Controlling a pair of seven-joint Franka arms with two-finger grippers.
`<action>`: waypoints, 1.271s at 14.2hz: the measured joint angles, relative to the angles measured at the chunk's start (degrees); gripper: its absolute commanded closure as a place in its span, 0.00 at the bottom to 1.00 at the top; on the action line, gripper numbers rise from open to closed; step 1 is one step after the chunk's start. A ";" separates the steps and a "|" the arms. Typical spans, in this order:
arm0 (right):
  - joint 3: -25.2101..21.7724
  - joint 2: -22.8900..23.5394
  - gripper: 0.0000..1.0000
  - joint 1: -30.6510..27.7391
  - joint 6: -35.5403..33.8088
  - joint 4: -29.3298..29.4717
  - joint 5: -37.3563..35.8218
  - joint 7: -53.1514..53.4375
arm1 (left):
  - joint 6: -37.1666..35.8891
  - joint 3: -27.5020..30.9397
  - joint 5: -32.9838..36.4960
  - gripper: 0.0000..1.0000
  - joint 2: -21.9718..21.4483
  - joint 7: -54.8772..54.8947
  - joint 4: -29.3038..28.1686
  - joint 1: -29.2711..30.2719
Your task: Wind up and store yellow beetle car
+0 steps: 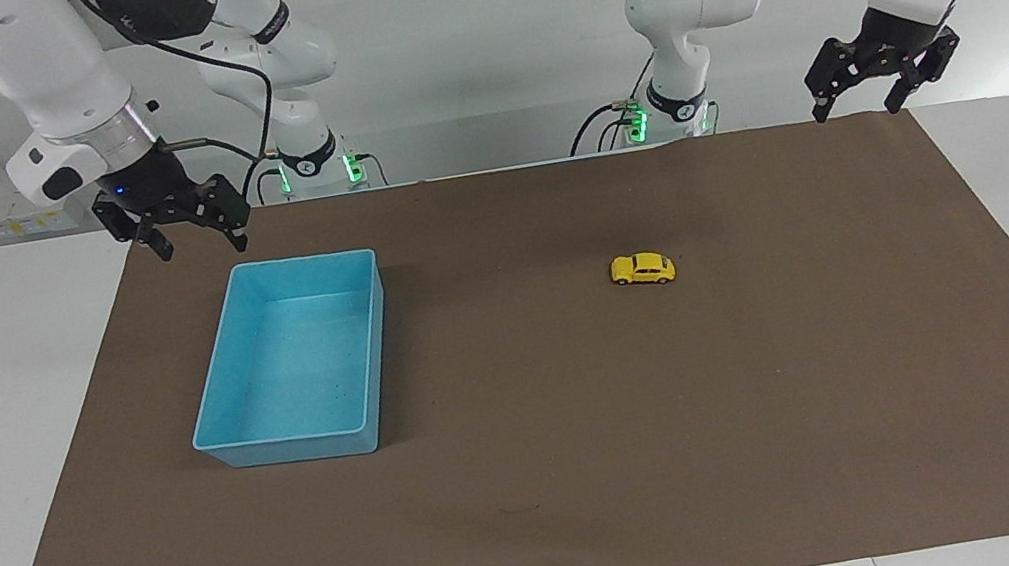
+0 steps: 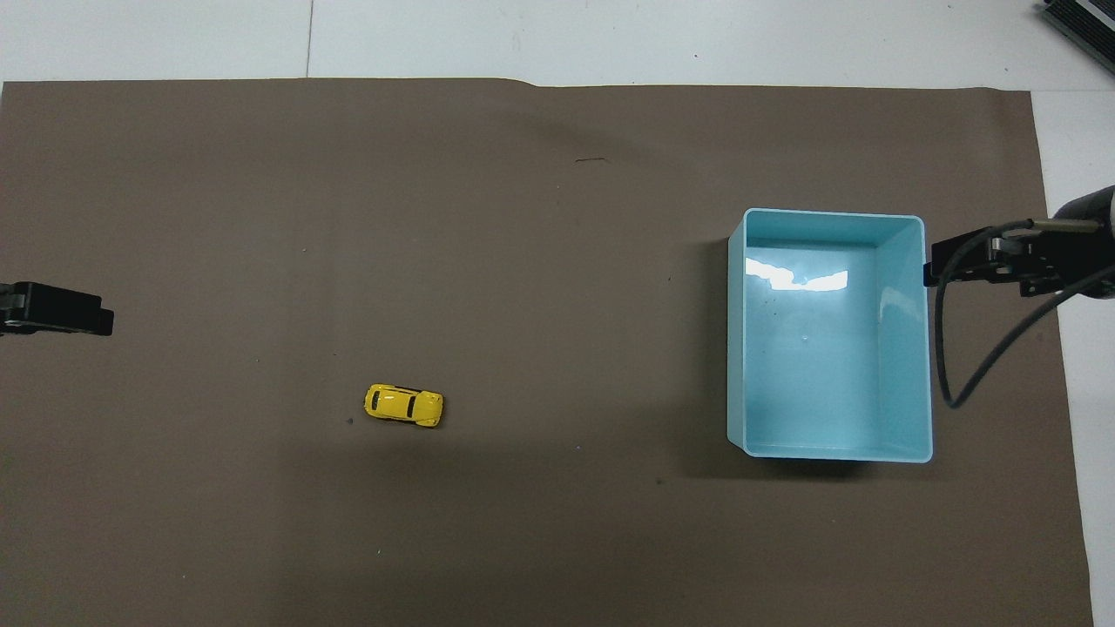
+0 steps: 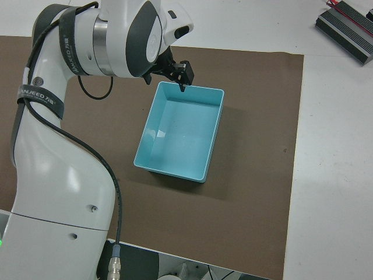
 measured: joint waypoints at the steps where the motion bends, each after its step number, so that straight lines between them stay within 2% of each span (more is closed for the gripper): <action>1: 0.00 0.00 0.00 0.00 0.00 0.00 0.00 0.00 | 0.00 0.00 0.00 0.00 0.00 0.00 -0.01 0.00; 15: 0.00 0.00 0.00 0.00 0.00 0.00 0.00 0.00 | 0.00 0.05 0.00 0.00 0.00 -0.12 -0.63 0.00; 18: 0.00 0.00 0.00 0.00 0.00 0.00 0.00 0.00 | 0.00 -0.05 0.00 0.00 0.07 -3.07 -1.31 0.00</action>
